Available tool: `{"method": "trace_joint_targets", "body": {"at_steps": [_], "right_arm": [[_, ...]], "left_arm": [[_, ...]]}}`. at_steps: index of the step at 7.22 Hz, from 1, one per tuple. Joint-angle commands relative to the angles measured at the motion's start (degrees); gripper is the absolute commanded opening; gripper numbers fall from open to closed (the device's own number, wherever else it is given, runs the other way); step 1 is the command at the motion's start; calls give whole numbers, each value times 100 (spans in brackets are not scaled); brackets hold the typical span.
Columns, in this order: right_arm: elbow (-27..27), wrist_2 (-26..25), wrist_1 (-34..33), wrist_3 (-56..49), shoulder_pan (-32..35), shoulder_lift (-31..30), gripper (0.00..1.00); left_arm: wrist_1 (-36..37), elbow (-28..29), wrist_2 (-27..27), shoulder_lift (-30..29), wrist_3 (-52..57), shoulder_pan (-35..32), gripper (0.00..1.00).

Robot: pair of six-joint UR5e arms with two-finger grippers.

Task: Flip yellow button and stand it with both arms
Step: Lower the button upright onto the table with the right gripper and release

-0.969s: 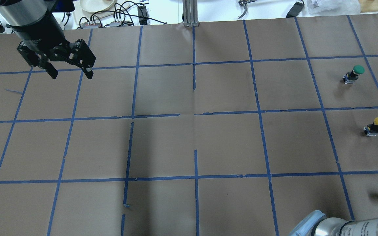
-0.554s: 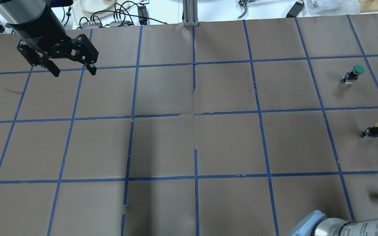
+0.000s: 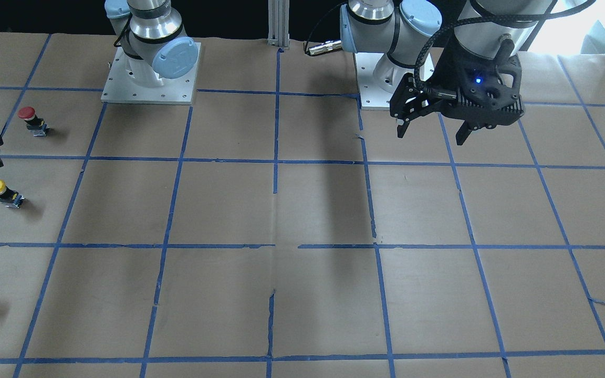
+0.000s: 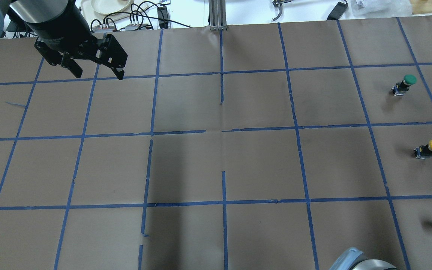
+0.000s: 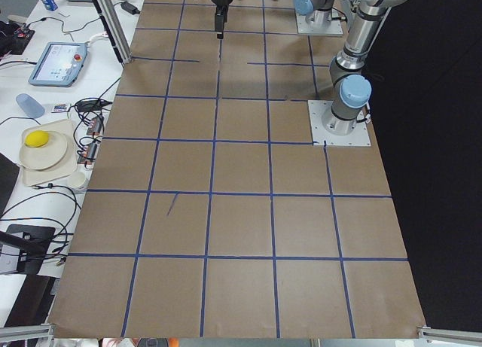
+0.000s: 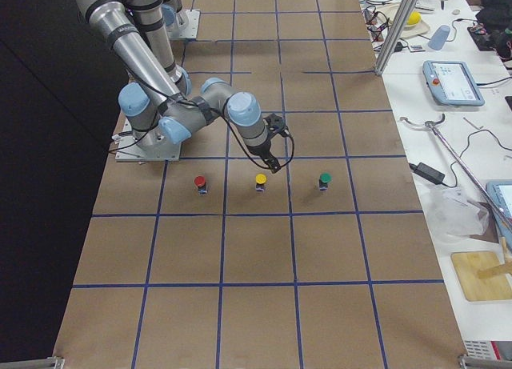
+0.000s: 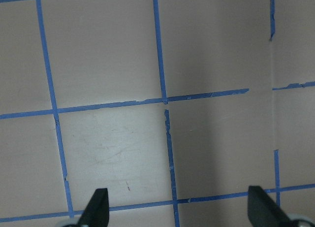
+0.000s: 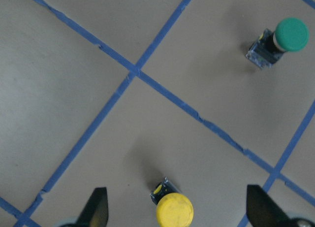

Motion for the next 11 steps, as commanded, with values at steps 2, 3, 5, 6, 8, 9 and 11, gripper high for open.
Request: {"method": "trace_joint_targets", "body": {"at_steps": [2,3,5,6,8,9,11], "right_arm": [[-1655,-17,2460,1203,655,-175,100],[-1990,-69,2805,1715,822,-175,100],[-2763,-376,3543,2277,1540,-254,100],[-3063,-856,3730,2891,1779,-237,100],[-3250,-957,4056,4076,2227,-254,100],[-3355,-1140,4109,4676,2848,-254,100],[-3374,-1353,4110,6508,4070,-246,100]], "left_arm": [[-297,-46,18,405,84,277,100],[-385,-20,19,407,84,295,100],[-386,-28,-42,415,84,339,100],[-386,-28,-25,415,84,331,100],[-377,-28,-60,407,84,339,100],[-377,-28,-60,407,84,339,100],[-368,-46,-60,398,76,374,100]]}}
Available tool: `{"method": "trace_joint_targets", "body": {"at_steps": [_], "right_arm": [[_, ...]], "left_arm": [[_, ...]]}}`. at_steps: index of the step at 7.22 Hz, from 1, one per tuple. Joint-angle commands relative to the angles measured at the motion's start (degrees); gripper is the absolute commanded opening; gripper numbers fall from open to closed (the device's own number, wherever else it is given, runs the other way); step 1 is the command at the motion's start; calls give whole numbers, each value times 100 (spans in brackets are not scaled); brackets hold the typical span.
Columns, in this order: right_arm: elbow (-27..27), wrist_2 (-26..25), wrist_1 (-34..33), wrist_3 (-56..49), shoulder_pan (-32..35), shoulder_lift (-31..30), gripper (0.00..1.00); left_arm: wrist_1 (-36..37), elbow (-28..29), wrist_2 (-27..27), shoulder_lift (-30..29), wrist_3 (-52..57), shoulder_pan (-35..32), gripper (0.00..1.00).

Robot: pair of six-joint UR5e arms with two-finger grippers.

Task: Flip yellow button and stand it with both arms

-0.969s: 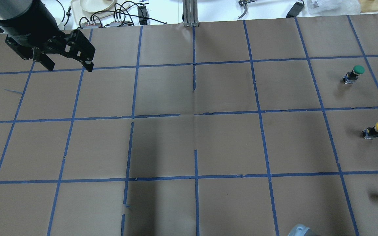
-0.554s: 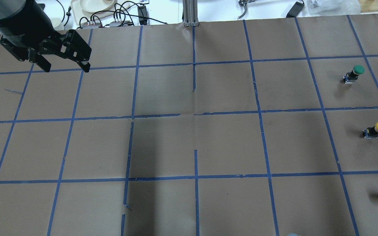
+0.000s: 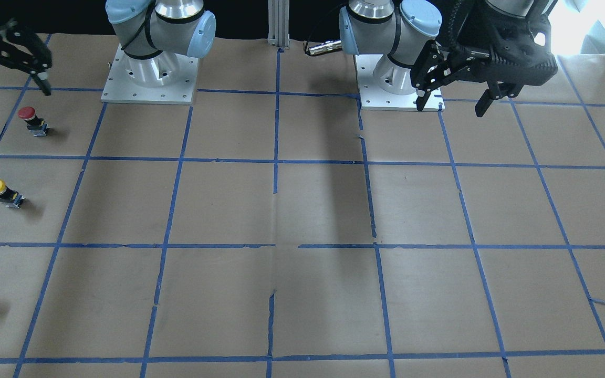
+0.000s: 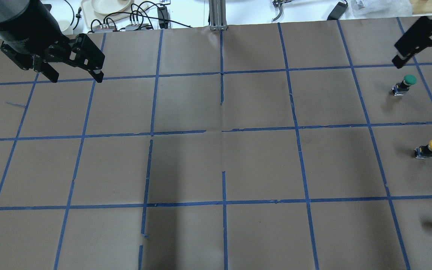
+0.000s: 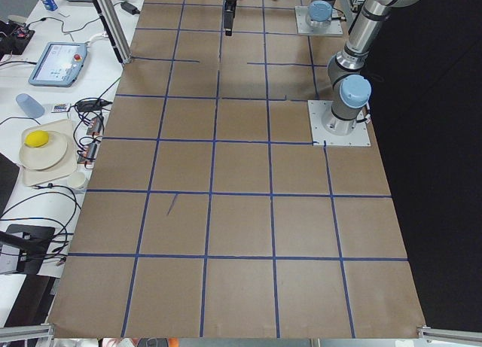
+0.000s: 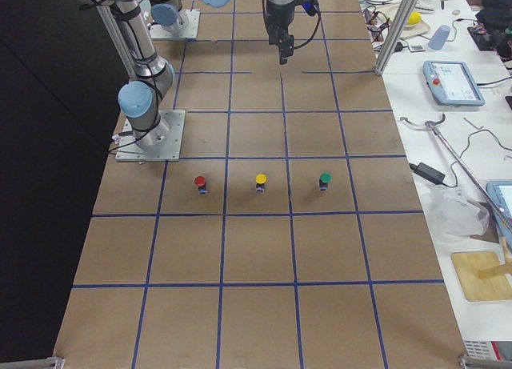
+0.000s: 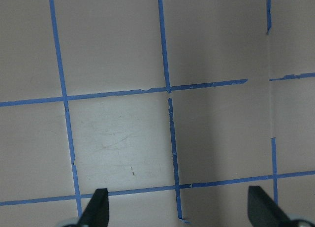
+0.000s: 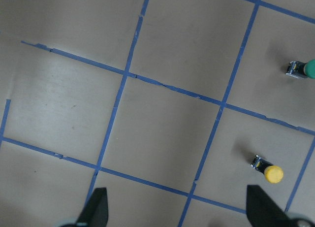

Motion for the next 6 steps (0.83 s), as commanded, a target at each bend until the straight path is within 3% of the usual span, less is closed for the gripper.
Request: {"method": "trace_joint_targets", "body": {"at_steps": [1,3,6], "right_arm": [[-12,-58,13,2398,1258,32,100],[41,-48,22,3699,2121,216,100],[-38,-93,-13,3975,2494,366,100]], "left_arm": [[2,-9,-87,-19,-21,83,100],[37,-148,-88,-106,-73,66,100],[72,-641,9,156,-55,40,100]]}}
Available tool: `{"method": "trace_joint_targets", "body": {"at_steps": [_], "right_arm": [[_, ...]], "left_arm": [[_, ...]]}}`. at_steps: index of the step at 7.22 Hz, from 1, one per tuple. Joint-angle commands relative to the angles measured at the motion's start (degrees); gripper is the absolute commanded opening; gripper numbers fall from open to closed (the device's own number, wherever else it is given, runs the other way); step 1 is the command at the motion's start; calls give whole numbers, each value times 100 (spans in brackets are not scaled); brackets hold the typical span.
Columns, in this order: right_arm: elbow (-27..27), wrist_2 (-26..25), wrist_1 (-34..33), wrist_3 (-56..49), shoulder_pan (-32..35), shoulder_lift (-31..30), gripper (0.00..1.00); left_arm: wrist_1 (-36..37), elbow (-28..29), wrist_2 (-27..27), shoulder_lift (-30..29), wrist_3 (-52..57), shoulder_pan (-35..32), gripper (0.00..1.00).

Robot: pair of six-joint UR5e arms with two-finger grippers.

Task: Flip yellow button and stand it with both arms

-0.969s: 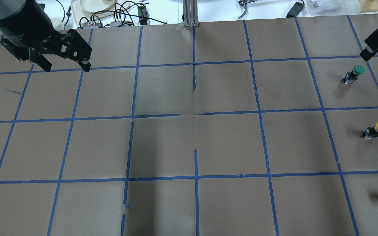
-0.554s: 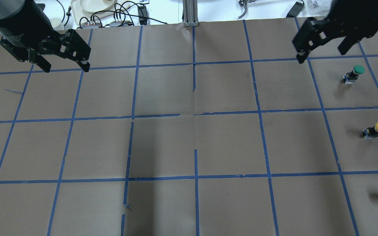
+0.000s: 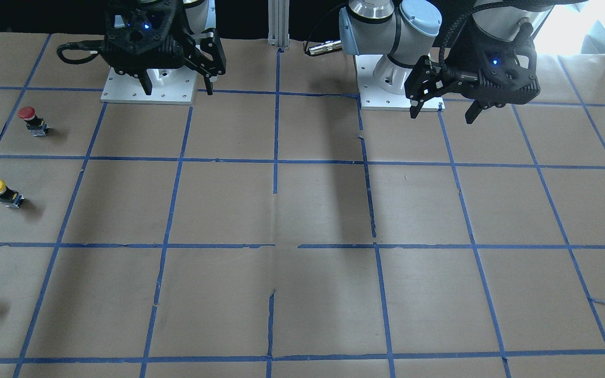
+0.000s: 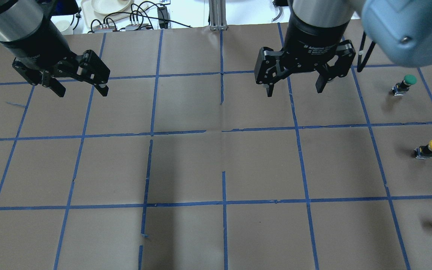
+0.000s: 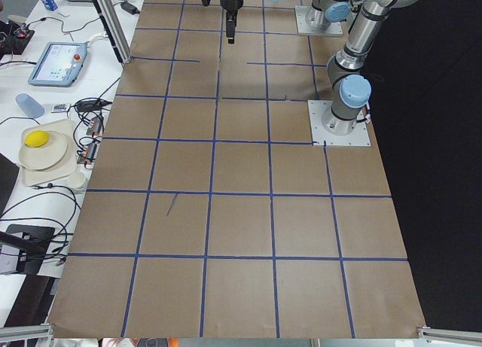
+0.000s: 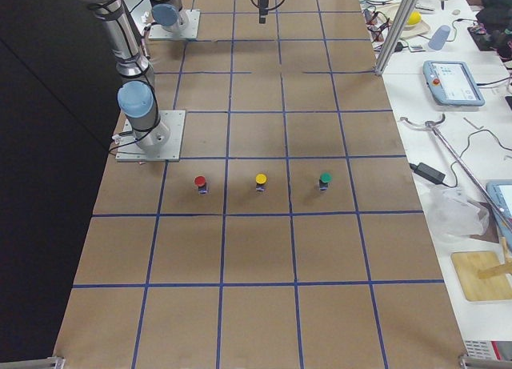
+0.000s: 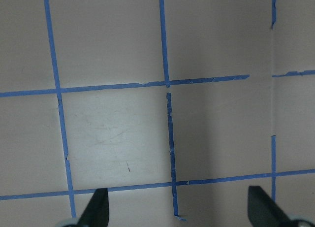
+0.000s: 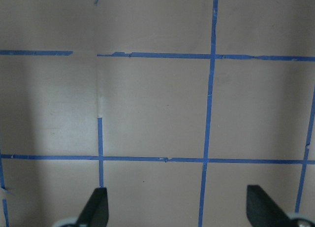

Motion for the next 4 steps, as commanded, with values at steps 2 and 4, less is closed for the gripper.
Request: {"method": "trace_joint_targets", "body": {"at_steps": [2,4], "right_arm": [[-262,-37,-38,5,-455,154,100],[-219,-37,67,5,-941,76,100]], "left_arm": [[184,-219,24,95,12,-2,99],[385,-219,24,78,-41,-2,99]]}}
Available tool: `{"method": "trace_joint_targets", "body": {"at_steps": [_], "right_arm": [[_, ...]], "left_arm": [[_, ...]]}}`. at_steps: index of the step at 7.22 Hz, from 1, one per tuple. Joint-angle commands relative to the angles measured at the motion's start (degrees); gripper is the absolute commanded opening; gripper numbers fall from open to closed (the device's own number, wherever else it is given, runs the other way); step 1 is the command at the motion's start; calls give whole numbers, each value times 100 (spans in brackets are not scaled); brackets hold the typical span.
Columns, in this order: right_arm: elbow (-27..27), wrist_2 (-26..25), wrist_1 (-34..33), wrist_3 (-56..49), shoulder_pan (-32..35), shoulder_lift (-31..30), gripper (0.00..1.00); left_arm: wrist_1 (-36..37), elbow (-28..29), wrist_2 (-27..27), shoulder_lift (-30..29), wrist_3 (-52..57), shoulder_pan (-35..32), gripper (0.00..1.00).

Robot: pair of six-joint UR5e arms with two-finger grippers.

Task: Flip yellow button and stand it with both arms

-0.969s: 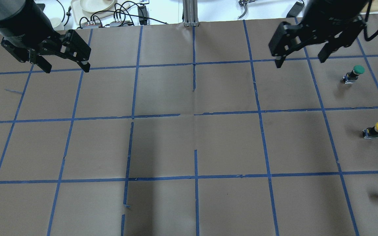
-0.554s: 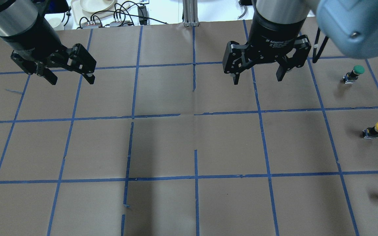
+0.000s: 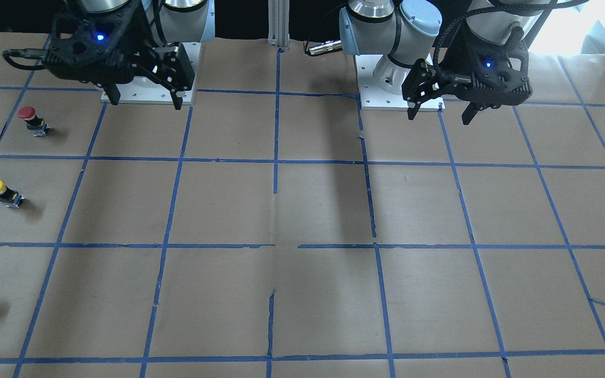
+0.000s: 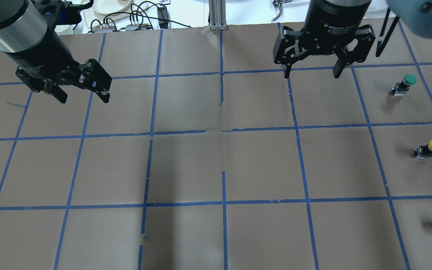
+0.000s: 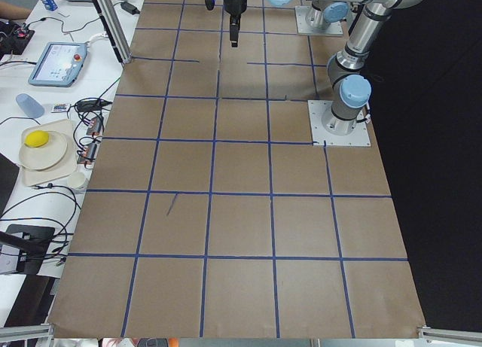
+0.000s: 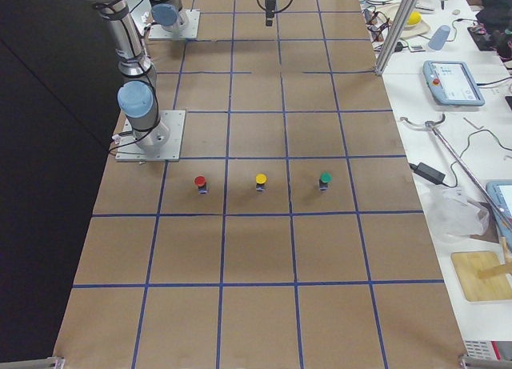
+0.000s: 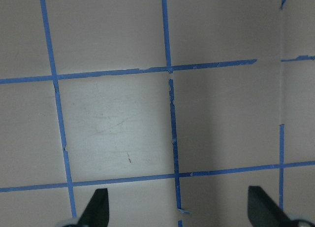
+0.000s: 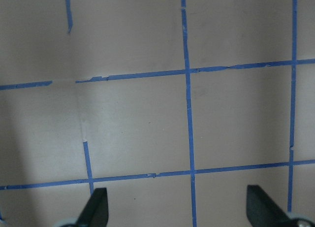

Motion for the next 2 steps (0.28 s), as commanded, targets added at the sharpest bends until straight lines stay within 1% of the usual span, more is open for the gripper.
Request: {"method": "trace_joint_targets", "body": {"at_steps": [1,2], "right_arm": [[1,-3,41,0,-205,-48,100],[9,-3,32,0,-188,-66,100]], "left_arm": [[133,-4,0,-16,-46,0,99],[133,-4,0,-7,-38,0,99]]}}
